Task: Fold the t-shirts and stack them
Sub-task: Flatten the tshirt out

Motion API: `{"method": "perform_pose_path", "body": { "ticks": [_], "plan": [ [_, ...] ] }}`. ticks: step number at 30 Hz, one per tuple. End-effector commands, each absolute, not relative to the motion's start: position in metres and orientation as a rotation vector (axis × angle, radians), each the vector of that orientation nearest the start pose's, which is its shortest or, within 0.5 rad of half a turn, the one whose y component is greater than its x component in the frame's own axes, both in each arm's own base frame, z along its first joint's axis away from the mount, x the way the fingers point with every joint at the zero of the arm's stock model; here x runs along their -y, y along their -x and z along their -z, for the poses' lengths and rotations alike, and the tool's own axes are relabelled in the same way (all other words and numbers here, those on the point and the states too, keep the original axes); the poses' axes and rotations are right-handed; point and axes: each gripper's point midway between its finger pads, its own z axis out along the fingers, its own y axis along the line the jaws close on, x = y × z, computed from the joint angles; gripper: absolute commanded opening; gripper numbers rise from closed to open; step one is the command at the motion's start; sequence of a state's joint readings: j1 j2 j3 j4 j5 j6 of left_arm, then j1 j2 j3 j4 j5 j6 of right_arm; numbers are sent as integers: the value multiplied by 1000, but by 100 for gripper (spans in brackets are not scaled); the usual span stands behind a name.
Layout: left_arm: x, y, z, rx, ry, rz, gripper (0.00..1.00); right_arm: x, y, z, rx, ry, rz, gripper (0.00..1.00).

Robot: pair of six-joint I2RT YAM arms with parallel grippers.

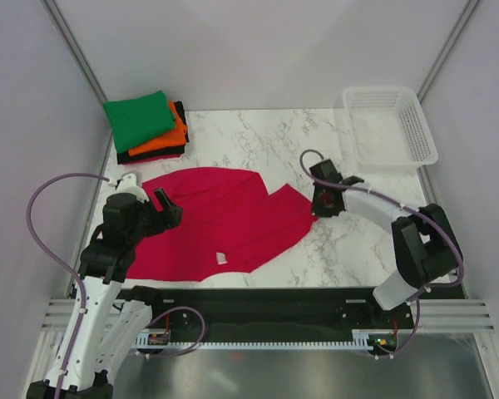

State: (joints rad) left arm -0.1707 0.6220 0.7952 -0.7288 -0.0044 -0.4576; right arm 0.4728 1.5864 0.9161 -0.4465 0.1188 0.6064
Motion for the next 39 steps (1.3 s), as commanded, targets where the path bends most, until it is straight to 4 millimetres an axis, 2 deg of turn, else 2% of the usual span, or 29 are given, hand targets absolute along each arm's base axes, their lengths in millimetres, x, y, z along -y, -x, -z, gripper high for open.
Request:
{"method": "perform_pose_path", "body": {
  "ticks": [1, 2, 3, 4, 5, 6, 8, 9, 10, 11, 12, 13, 14, 15, 16, 17, 18, 19, 21, 23, 25, 27, 28, 30, 32, 35, 36, 38, 39],
  "plan": [
    [53, -224, -207, -2115, 346, 351, 84, -84, -350, -91, -2579, -133, 299, 4],
    [53, -224, -205, -2119, 347, 348, 84, -78, -366, -103, -2544, -117, 384, 13],
    [53, -224, -205, -2121, 346, 346, 84, -70, -402, -144, -2433, -134, 464, 59],
    [52, -225, -205, -2120, 347, 346, 84, -71, -414, -151, -2435, -137, 477, 75],
    [53, -225, -205, -2122, 348, 347, 84, -71, -412, -137, -2526, -111, 518, 85],
    [53, -225, -205, -2123, 349, 347, 84, -90, -424, -156, -2517, -116, 402, 87],
    [53, -225, -205, -2121, 350, 346, 84, -114, -422, -172, -2486, -130, 230, 88],
    [53, -225, -204, -2126, 351, 343, 84, -129, -408, -162, -2505, -88, 187, 90],
    [53, -225, -205, -2127, 346, 344, 91, -145, -401, -179, -2460, -105, 66, 90],
    [53, -226, -206, -2128, 347, 342, 93, -155, -391, -180, -2460, -101, 15, 90],
    [53, -227, -206, -2130, 347, 337, 86, -171, -367, -161, -2507, -53, -24, 90],
    [53, -230, -201, -2157, 350, 330, 83, -196, -355, -175, -2473, -43, -203, 90],
    [55, -233, -202, -2163, 347, 333, 80, -216, -338, -171, -2488, -12, -324, 90],
    [57, -235, -200, -2178, 351, 340, 79, -234, -305, -144, -2556, 50, -402, 90],
    [62, -239, -191, -2223, 358, 353, 79, -255, -296, -157, -2487, 63, -549, 89],
    [66, -242, -190, -2236, 352, 365, 79, -278, -274, -155, -2509, 51, -705, 90],
    [68, -245, -187, -2253, 354, 366, 79, -294, -241, -134, -2559, 115, -775, 89],
    [70, -247, -180, -2283, 370, 366, 79, -315, -235, -144, -2495, 136, -904, 90],
    [75, -250, -176, -2299, 372, 375, 77, -340, -204, -134, -2521, 163, -1015, 89],
    [76, -251, -174, -2303, 384, 381, 77, -365, -191, -129, -2516, 218, -1076, 89],
    [75, -250, -174, -2298, 389, 378, 76, -394, -191, -129, -2517, 207, -1157, 89],
    [73, -244, -181, -2269, 385, 383, 76, -423, -184, -137, -2503, 200, -1252, 88],
    [72, -242, -184, -2258, 386, 384, 77, -433, -183, -122, -2536, 201, -1248, 87],
    [70, -236, -197, -2209, 378, 397, 79, -455, -179, -122, -2541, 231, -1271, 86],
    [67, -231, -200, -2200, 372, 384, 80, -461, -176, -93, -2616, 222, -1233, 86],
    [61, -224, -201, -2195, 372, 353, 81, -445, -171, -45, -2743, 164, -1138, 86],
    [60, -223, -201, -2194, 371, 348, 81, -427, -164, -22, -2806, 130, -1073, 86],
    [60, -223, -204, -2185, 370, 354, 81, -400, -167, 1, -2860, 45, -988, 86],
    [60, -223, -204, -2183, 373, 354, 81, -372, -157, 24, -2925, 4, -903, 86]
  ]
}}
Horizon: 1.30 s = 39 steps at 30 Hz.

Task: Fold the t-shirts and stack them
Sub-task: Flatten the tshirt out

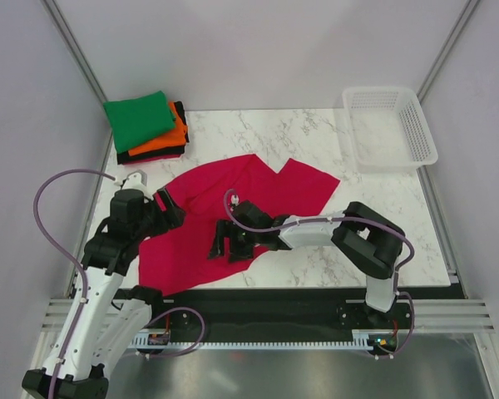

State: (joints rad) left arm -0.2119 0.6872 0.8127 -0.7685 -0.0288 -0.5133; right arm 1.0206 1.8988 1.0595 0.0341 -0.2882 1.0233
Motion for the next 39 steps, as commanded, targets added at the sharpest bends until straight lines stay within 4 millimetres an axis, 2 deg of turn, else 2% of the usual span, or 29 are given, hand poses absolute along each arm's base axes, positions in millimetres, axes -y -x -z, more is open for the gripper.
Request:
{"method": "perform_pose_path", "body": {
  "ticks": [1, 2, 3, 5, 6, 7, 8, 9, 10, 12, 13, 14, 15, 16, 17, 18, 20, 21, 22, 25, 28, 34, 39],
  "plan": [
    [58, -224, -204, -2187, 384, 342, 81, -358, -156, 28, -2937, -22, -881, 86],
    [58, -225, -204, -2186, 391, 341, 81, -326, -153, 44, -2983, -77, -808, 85],
    [59, -226, -204, -2186, 402, 344, 81, -311, -150, 48, -2997, -95, -785, 86],
    [60, -228, -203, -2198, 414, 346, 80, -280, -153, 45, -2991, -157, -743, 86],
    [61, -229, -203, -2201, 414, 353, 80, -255, -139, 53, -3024, -168, -670, 86],
    [63, -231, -200, -2214, 416, 362, 80, -245, -137, 41, -3003, -174, -658, 86],
    [66, -235, -198, -2222, 414, 370, 78, -229, -136, 43, -2990, -187, -577, 87],
    [69, -238, -194, -2238, 406, 379, 77, -223, -135, 37, -2980, -176, -554, 87],
    [75, -240, -192, -2253, 392, 402, 77, -218, -134, 24, -2962, -168, -548, 87],
    [84, -249, -180, -2302, 379, 408, 75, -219, -143, 5, -2904, -131, -549, 87],
    [97, -250, -179, -2323, 332, 424, 75, -210, -141, -5, -2904, -87, -495, 87],
    [105, -252, -174, -2347, 311, 422, 74, -214, -149, -21, -2866, -59, -488, 88],
    [115, -256, -162, -2401, 280, 406, 73, -209, -153, -29, -2847, -40, -449, 88],
    [135, -257, -162, -2417, 198, 420, 71, -195, -154, -38, -2825, -22, -366, 88],
    [144, -258, -159, -2436, 156, 412, 68, -190, -157, -47, -2796, -25, -337, 89],
    [153, -260, -144, -2488, 123, 375, 67, -191, -163, -64, -2745, -30, -366, 89],
    [172, -264, -143, -2479, 44, 338, 61, -186, -166, -82, -2702, -40, -363, 89],
    [178, -266, -129, -2518, 5, 297, 59, -184, -165, -93, -2675, -46, -387, 90],
    [189, -269, -130, -2508, -34, 301, 55, -182, -166, -97, -2656, -57, -391, 90],
    [206, -274, -110, -2544, -133, 216, 50, -175, -164, -105, -2629, -77, -389, 90],
    [212, -280, -92, -2570, -189, 118, 49, -167, -159, -104, -2637, -73, -360, 90],
    [216, -292, -72, -2602, -222, 38, 48, -159, -150, -99, -2637, -84, -366, 90],
    [218, -294, -45, -2655, -251, -13, 45, -156, -148, -99, -2636, -89, -368, 91]
  ]
}}
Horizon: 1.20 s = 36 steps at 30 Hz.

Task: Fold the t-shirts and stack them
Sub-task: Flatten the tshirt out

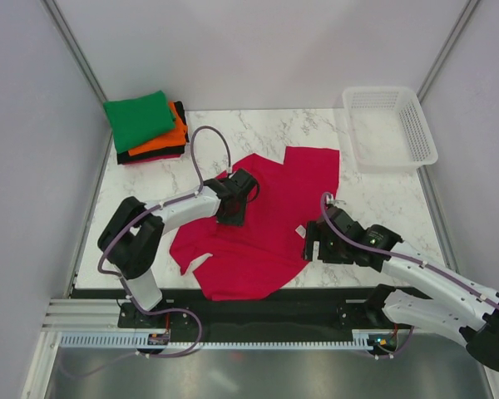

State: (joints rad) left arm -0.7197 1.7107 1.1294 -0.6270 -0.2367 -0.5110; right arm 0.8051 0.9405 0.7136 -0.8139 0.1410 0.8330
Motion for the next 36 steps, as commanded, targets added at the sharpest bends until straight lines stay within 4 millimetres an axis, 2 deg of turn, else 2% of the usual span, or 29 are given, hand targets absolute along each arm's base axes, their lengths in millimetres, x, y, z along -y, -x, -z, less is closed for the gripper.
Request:
{"method": "perform_pose_path", "body": {
  "ticks": [1, 6, 14, 18, 19, 22, 32, 33, 35, 36],
  "plan": [
    [219, -294, -42, -2658, -256, -19, 44, -156, -148, -99, -2636, -87, -368, 91],
    [221, -293, -26, -2683, -273, -26, 41, -154, -146, -97, -2640, -84, -360, 91],
    [225, -297, -21, -2682, -282, -18, 37, -152, -144, -90, -2653, -80, -347, 91],
    [226, -301, -29, -2663, -288, -18, 27, -151, -144, -88, -2658, -80, -337, 91],
    [225, -302, -31, -2658, -290, -22, 22, -151, -145, -88, -2657, -81, -336, 91],
    [223, -303, -37, -2650, -304, -46, 17, -151, -144, -86, -2661, -74, -328, 91],
    [223, -304, -50, -2645, -328, -50, 15, -149, -142, -79, -2676, -72, -311, 91],
    [224, -305, -52, -2641, -327, -46, 14, -148, -143, -79, -2674, -71, -307, 91],
    [224, -306, -60, -2638, -329, -50, 2, -147, -145, -80, -2667, -77, -294, 91],
    [222, -308, -63, -2635, -325, -61, 2, -147, -147, -81, -2658, -78, -288, 91]
  ]
}}
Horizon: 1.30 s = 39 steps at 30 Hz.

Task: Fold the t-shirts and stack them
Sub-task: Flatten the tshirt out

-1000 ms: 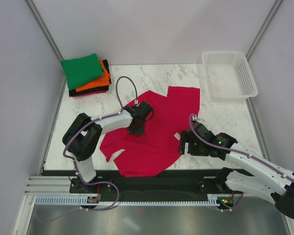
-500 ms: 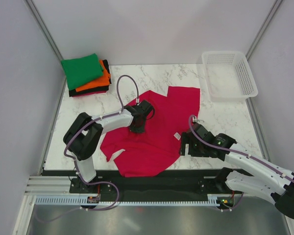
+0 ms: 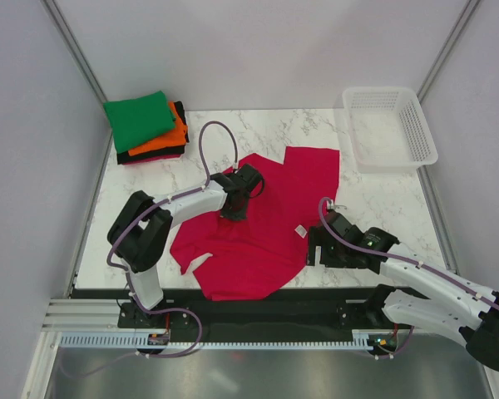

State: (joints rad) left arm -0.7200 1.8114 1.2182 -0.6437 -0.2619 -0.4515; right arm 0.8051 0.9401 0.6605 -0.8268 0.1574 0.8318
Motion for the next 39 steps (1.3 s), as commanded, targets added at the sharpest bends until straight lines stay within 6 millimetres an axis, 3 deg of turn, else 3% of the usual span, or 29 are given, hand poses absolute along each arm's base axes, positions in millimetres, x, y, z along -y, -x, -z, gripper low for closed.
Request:
{"method": "perform_pose_path", "body": {
  "ticks": [1, 3, 6, 8, 10, 12, 13, 15, 16, 18, 19, 21, 22, 23, 24, 25, 26, 27, 28, 30, 31, 33, 34, 39],
  "plan": [
    [217, -304, -72, -2636, -324, -75, 2, -149, -152, -88, -2641, -77, -301, 92],
    [213, -308, -93, -2602, -295, -77, 2, -155, -158, -96, -2639, -19, -315, 92],
    [202, -308, -132, -2554, -272, -48, 2, -161, -184, -127, -2570, -27, -340, 93],
    [189, -306, -157, -2530, -260, -37, 2, -160, -212, -154, -2512, -91, -346, 95],
    [179, -304, -168, -2520, -259, -34, 2, -152, -245, -169, -2473, -139, -289, 95],
    [164, -302, -179, -2505, -223, -19, 2, -157, -274, -179, -2445, -144, -327, 95],
    [159, -300, -181, -2500, -218, -12, 2, -146, -294, -163, -2487, -181, -282, 95],
    [149, -294, -181, -2504, -206, -1, 2, -137, -331, -169, -2457, -235, -312, 94],
    [145, -293, -179, -2506, -212, -8, 2, -132, -346, -152, -2495, -247, -268, 93],
    [134, -288, -177, -2509, -200, -9, 2, -124, -375, -147, -2480, -274, -239, 91],
    [130, -287, -177, -2508, -202, -16, 2, -112, -400, -141, -2478, -314, -178, 90],
    [122, -284, -171, -2522, -187, -7, 2, -102, -433, -147, -2441, -340, -140, 88],
    [121, -284, -173, -2506, -197, 11, 2, -89, -446, -121, -2482, -377, -58, 87],
    [118, -281, -167, -2516, -194, 4, 2, -83, -457, -116, -2487, -371, -17, 87],
    [118, -280, -167, -2512, -190, 10, 2, -81, -478, -129, -2447, -375, -7, 86],
    [119, -279, -170, -2492, -185, 32, 2, -75, -488, -103, -2497, -385, 43, 86],
    [118, -276, -167, -2495, -185, 41, 2, -66, -493, -97, -2512, -402, 106, 86],
    [117, -275, -167, -2491, -178, 38, 2, -60, -509, -106, -2477, -427, 108, 85],
    [114, -273, -165, -2484, -164, 35, 2, -57, -515, -89, -2497, -439, 125, 85],
    [111, -271, -163, -2478, -141, 31, 2, -47, -533, -91, -2458, -469, 153, 84],
    [108, -268, -156, -2491, -130, 25, 2, -45, -538, -75, -2475, -472, 178, 84],
    [107, -267, -154, -2476, -115, 35, 2, -38, -551, -73, -2457, -485, 192, 83],
    [106, -263, -147, -2490, -107, 34, 2, -35, -553, -57, -2478, -488, 205, 82],
    [106, -260, -143, -2479, -98, 56, 2, -26, -567, -41, -2462, -502, 241, 77]
  ]
}}
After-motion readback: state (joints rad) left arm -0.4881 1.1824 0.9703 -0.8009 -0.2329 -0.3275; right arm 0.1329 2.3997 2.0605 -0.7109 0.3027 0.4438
